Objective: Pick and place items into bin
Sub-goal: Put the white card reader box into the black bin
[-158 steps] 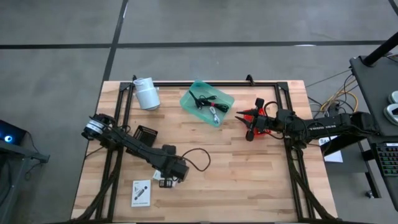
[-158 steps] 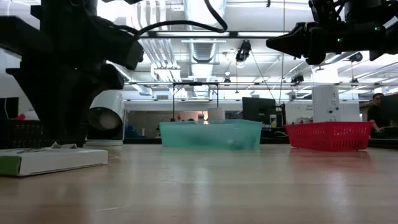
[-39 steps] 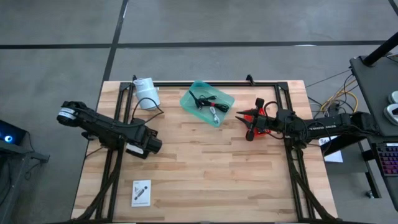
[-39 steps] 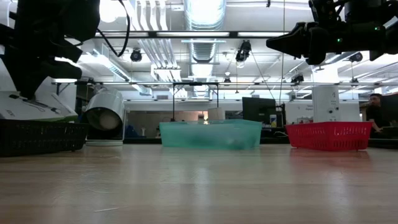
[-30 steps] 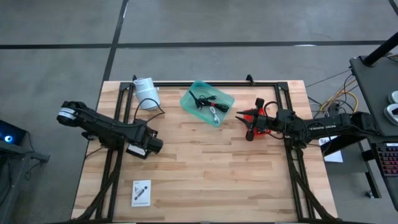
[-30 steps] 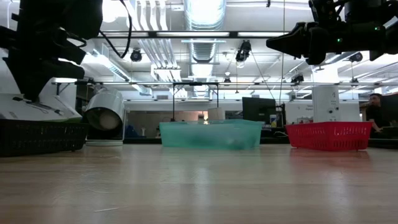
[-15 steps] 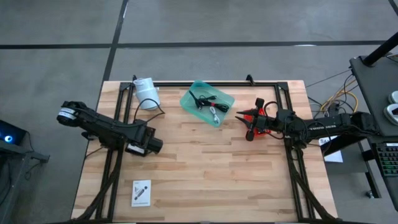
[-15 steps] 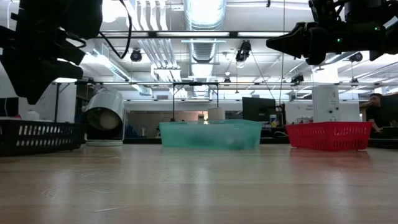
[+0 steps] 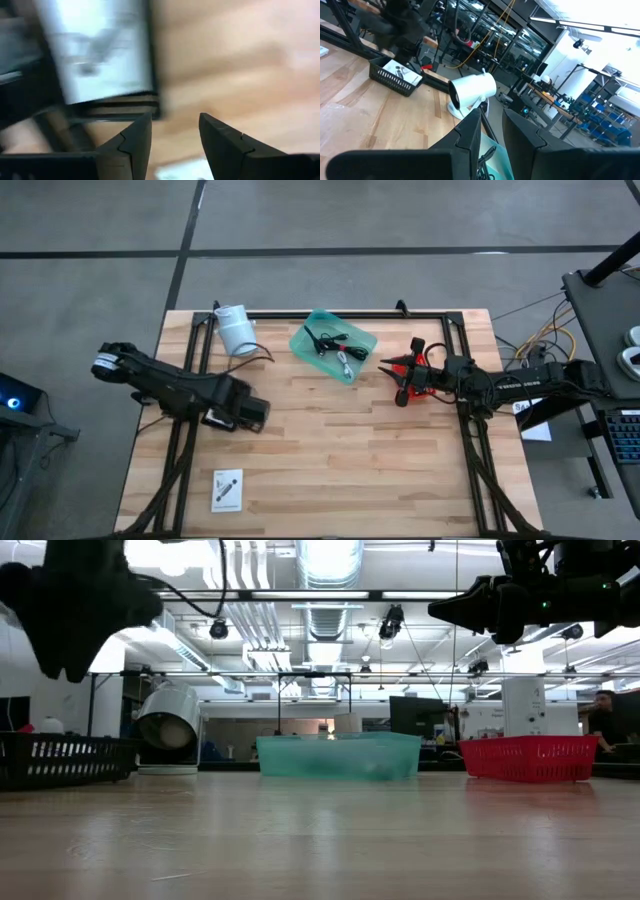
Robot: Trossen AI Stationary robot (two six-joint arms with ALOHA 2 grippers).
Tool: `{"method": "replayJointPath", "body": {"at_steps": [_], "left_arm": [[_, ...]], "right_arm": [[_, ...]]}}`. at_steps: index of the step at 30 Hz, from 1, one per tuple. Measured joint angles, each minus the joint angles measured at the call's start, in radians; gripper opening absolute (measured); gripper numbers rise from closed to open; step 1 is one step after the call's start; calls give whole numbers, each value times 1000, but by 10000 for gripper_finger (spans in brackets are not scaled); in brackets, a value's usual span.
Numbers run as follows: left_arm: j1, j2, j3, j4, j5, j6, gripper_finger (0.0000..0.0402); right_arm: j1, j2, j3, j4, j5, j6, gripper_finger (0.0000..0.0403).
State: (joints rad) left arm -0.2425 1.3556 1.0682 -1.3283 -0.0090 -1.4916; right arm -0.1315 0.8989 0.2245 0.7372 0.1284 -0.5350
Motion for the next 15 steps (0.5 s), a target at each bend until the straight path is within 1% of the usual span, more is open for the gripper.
{"method": "replayJointPath", "body": {"at_steps": [3, 5, 7, 9, 15], "left_arm": [[-29, 9, 0, 179, 55, 96, 148], [-49, 25, -1, 271, 84, 89, 148], [-67, 44, -1, 344, 110, 34, 148], [-91, 68, -1, 382, 143, -48, 148], [-197, 160, -1, 394, 342, -256, 148]], "right_arm": [[0, 0, 0, 0, 0, 0, 68], [0, 0, 0, 0, 0, 0, 68], [0, 0, 0, 0, 0, 0, 68], [0, 0, 0, 0, 0, 0, 68], [0, 0, 0, 0, 0, 0, 68]]}}
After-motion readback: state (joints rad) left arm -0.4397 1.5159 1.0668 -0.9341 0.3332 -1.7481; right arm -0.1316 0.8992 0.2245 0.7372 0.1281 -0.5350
